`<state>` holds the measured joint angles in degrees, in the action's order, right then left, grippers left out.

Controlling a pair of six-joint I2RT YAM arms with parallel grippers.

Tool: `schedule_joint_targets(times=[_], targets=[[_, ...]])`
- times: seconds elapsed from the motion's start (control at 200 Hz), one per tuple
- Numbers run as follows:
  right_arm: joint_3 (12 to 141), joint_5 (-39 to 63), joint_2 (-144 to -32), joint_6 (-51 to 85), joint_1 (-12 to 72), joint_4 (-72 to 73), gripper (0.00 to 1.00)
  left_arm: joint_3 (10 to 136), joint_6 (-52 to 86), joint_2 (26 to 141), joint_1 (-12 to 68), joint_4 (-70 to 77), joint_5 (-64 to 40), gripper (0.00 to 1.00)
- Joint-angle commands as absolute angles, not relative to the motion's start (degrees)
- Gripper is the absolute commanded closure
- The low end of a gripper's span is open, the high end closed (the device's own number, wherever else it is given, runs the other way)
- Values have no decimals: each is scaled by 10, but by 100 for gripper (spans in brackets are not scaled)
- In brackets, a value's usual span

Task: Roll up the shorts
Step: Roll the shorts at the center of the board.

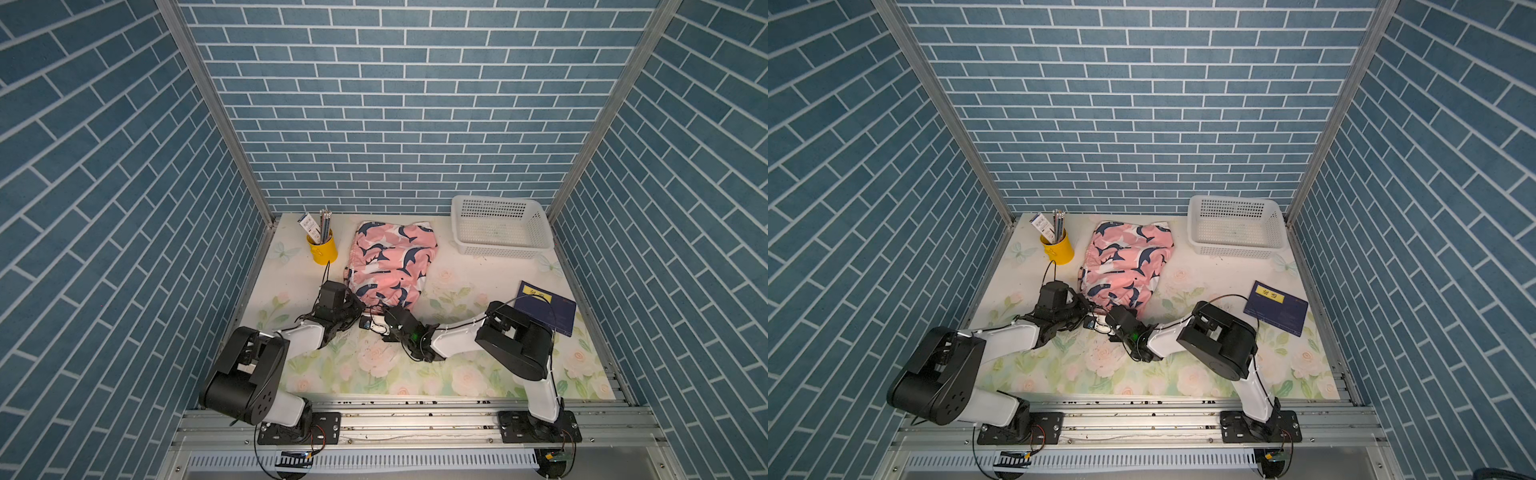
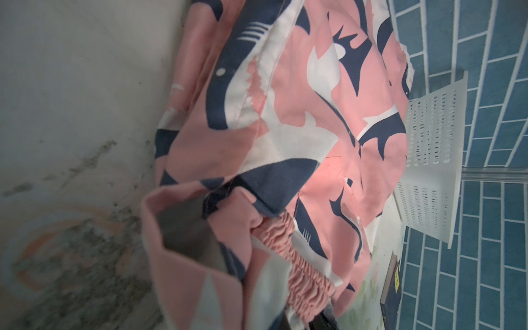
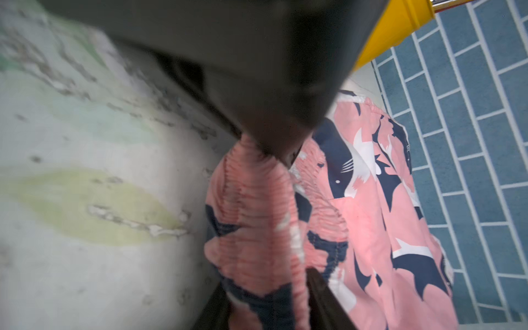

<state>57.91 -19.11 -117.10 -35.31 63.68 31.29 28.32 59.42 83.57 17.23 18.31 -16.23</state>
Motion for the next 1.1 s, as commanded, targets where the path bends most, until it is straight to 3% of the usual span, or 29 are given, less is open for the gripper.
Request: schedule_joint_targets(times=[0.0,0.065,0.135,0.245,0.365,0.485,0.74,1.095], targets=[[602,-176,-1181,-336,622,276,82,290,596,826,166,177,-182,100],[611,-148,-1176,-319,617,236,94,290,595,824,165,179,-184,100],[622,-117,-1171,-295,611,194,100,290,589,823,163,177,-183,100],[644,-39,-1161,-252,598,111,100,290,579,806,161,165,-164,52],[663,65,-1153,-199,582,44,100,290,566,759,159,151,-126,31],[687,147,-1152,-155,570,-5,100,290,548,690,159,105,-69,26],[768,337,-1188,-33,534,-90,100,233,533,562,160,47,-31,26],[825,515,-1253,114,478,-76,100,140,562,536,205,116,-18,22]])
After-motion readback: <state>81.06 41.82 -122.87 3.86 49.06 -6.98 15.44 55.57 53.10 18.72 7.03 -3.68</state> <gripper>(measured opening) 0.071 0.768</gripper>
